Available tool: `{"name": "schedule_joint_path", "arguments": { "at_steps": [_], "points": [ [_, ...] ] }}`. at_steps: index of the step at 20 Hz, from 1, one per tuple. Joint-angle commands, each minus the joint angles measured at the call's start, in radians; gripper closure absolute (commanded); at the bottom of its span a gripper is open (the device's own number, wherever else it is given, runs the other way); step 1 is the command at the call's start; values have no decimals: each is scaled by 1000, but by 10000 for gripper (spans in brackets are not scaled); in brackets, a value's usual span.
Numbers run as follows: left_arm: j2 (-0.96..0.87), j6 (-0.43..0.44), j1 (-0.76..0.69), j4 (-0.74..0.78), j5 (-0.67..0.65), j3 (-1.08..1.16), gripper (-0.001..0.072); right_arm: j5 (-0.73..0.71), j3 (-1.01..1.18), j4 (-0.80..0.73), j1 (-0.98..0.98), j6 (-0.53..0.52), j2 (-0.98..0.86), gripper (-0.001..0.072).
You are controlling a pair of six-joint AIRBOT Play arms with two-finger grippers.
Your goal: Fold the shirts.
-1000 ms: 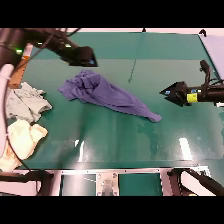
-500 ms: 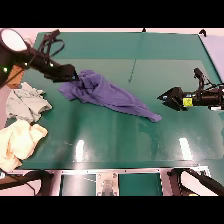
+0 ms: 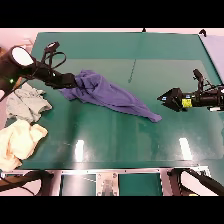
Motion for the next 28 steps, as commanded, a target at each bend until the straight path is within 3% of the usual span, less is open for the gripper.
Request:
{"name": "schedule_joint_path", "arguments": {
  "at_steps": [1, 7, 22, 28],
  "points": [
    [1, -5, 1, 56, 20, -7, 229, -3, -2, 0, 0, 0, -1, 200],
    [-6, 3, -2, 10, 198, -7, 199, -10, -2, 1, 1, 0, -1, 200],
    [-86, 3, -2, 96, 203, -26, 200, -14, -3, 0, 23, -2, -2, 200],
    [-132, 3, -2, 90, 298, -104, 200, -151, -25, 0, 197, -26, -100, 200]
  ]
}}
